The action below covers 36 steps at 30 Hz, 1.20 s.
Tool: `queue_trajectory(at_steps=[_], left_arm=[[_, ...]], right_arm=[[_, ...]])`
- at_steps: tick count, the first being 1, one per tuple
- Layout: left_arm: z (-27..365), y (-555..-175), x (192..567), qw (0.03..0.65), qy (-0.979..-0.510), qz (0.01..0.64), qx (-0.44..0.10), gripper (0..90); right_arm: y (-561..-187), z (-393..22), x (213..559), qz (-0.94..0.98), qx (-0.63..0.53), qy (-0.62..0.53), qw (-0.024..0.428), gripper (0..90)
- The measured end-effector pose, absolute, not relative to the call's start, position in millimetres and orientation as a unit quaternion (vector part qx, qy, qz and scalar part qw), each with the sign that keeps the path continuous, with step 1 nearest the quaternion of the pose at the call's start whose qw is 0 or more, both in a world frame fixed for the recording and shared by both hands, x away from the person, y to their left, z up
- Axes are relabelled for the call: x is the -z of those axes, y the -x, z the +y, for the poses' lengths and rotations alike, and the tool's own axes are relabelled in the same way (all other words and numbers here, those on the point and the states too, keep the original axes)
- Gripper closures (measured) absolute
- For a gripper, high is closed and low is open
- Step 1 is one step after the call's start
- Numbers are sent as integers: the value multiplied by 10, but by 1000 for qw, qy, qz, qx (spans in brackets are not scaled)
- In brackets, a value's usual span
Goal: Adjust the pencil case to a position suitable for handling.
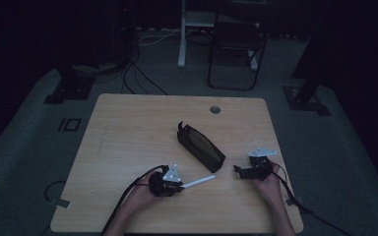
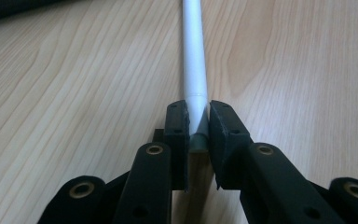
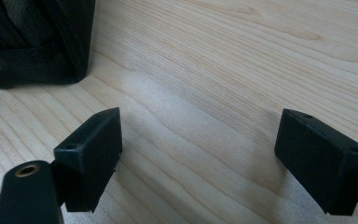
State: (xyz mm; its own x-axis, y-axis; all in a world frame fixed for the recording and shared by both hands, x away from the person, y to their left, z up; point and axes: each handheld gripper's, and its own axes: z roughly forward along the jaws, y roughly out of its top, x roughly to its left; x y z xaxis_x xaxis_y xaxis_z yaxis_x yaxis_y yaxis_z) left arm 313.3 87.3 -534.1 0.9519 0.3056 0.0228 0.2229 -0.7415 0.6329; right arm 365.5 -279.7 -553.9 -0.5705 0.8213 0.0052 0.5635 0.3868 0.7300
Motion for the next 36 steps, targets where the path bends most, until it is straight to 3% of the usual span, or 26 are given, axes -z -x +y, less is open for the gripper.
queue_trajectory(at_steps=[2,6,9,17,30,36], left_arm=[[822,-3140,5340,330,-932,136,-62,784],[632,-3149,5342,331,-934,118,-61,784],[536,-3160,5347,333,-934,112,-62,784],[328,-3199,5342,330,-937,93,-64,783],[48,-3287,5358,337,-934,87,-75,779],[-82,-3357,5376,347,-930,93,-83,731]], right_arm=[[-3650,-2795,5539,812,-354,-427,183,151],[-3600,-2825,5516,805,-364,-429,186,404],[-3606,-2841,5486,797,-380,-438,172,470],[-3648,-2706,5309,795,-400,-419,179,512],[-3669,-2467,5176,801,-419,-392,171,505],[-3631,-2484,5167,802,-418,-389,175,488]])
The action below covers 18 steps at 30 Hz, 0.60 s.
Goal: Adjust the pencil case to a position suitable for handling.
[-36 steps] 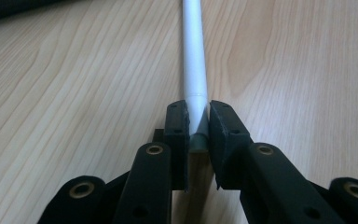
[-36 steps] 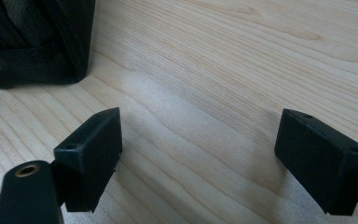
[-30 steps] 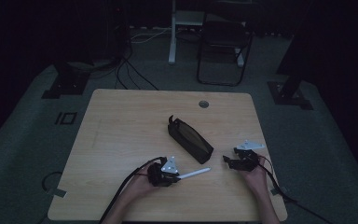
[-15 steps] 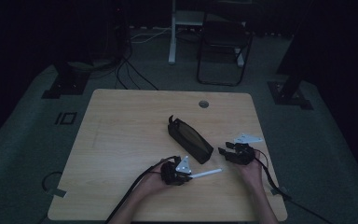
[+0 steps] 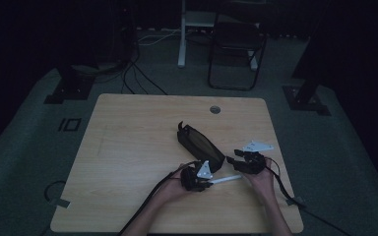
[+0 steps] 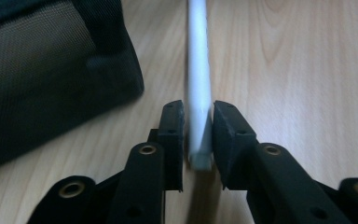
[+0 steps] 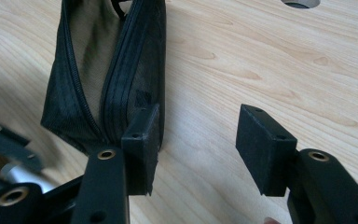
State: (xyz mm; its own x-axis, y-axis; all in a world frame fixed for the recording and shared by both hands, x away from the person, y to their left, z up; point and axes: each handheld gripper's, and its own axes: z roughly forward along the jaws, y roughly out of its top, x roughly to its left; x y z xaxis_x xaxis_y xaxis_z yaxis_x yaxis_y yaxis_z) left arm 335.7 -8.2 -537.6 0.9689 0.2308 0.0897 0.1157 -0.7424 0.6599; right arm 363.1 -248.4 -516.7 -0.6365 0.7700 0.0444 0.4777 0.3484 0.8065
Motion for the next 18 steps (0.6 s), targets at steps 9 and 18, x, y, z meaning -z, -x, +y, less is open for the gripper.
queue_trajectory(at_steps=[9,18], left_arm=[[-160,-3411,5378,345,-928,101,-95,538],[-18,-3316,5335,349,-926,106,-99,467]], right_arm=[[-3477,-2591,5205,817,-412,-370,162,456],[-3407,-2544,5310,842,-422,-318,104,373]])
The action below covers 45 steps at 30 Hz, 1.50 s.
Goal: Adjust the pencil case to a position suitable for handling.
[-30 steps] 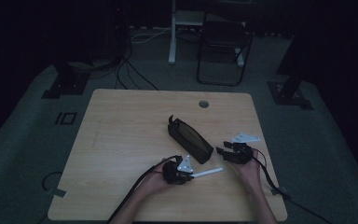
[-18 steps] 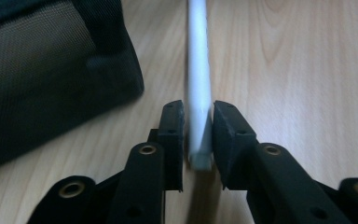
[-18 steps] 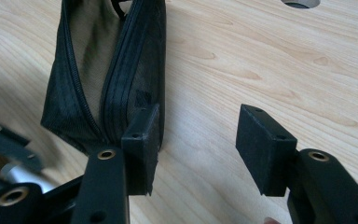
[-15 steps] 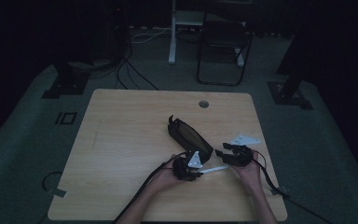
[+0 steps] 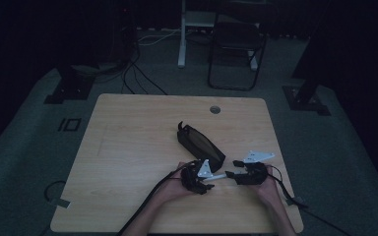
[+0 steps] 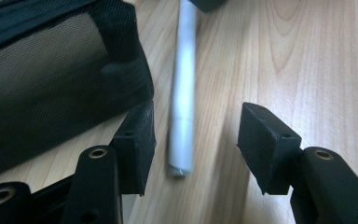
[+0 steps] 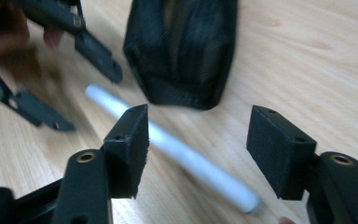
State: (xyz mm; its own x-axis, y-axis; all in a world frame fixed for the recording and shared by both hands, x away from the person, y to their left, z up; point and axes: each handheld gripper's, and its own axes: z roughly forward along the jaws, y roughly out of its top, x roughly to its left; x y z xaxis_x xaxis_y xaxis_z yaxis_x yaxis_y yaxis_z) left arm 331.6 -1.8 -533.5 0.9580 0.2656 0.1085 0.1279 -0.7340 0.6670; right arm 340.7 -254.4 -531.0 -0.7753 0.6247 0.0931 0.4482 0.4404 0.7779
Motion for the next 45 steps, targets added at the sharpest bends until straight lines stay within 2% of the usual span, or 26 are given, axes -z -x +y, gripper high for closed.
queue_trajectory(at_steps=[5,11,15,18,27,37,45], left_arm=[[159,-3264,5340,349,-923,125,-98,470],[445,-3176,5367,353,-918,154,-97,479],[645,-3131,5376,384,-900,189,-84,478],[722,-3111,5351,382,-898,196,-96,474],[1012,-3113,5405,344,-901,234,-122,435],[1082,-3179,5409,344,-894,257,-129,427],[1155,-3241,5422,351,-888,273,-119,424]], right_arm=[[-3441,-2442,5400,857,-412,-294,93,375],[-3431,-2386,5462,875,-382,-281,100,502],[-3395,-2383,5454,882,-371,-267,112,589],[-3374,-2393,5449,886,-370,-259,111,635],[-3296,-2419,5458,884,-374,-257,114,690],[-3257,-2423,5462,884,-375,-253,116,715],[-3226,-2430,5456,888,-374,-244,112,777]])
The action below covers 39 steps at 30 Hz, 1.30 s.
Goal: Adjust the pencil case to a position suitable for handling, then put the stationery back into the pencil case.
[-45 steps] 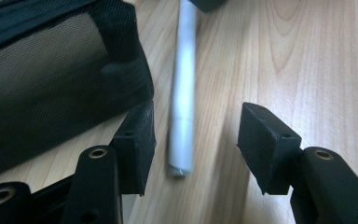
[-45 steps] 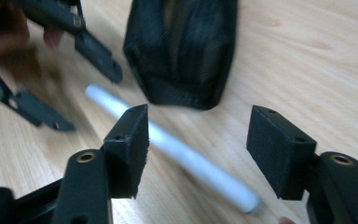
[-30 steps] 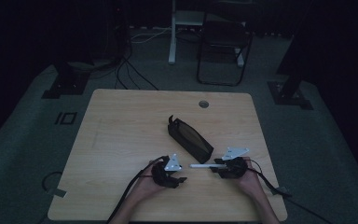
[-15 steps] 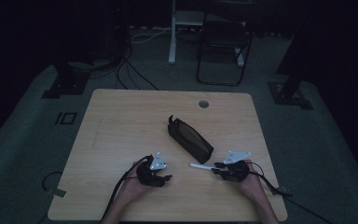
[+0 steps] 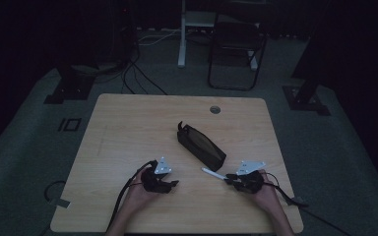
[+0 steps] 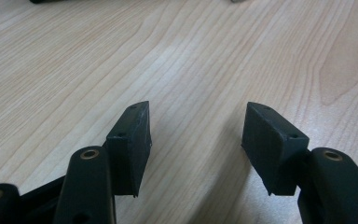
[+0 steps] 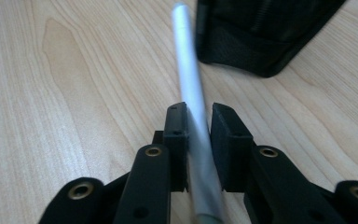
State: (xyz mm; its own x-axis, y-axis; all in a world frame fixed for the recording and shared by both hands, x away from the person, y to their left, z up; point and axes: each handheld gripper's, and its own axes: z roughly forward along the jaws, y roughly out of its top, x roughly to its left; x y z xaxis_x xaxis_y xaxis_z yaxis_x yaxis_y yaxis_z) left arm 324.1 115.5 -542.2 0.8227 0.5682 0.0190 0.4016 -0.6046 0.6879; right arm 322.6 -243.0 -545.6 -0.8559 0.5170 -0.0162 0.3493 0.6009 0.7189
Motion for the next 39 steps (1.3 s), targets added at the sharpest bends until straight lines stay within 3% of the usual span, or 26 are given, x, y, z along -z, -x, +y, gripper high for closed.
queue_trajectory(at_steps=[39], left_arm=[[1222,-3314,5482,375,-869,293,-135,393]], right_arm=[[-3169,-2415,5405,889,-382,-234,93,791]])
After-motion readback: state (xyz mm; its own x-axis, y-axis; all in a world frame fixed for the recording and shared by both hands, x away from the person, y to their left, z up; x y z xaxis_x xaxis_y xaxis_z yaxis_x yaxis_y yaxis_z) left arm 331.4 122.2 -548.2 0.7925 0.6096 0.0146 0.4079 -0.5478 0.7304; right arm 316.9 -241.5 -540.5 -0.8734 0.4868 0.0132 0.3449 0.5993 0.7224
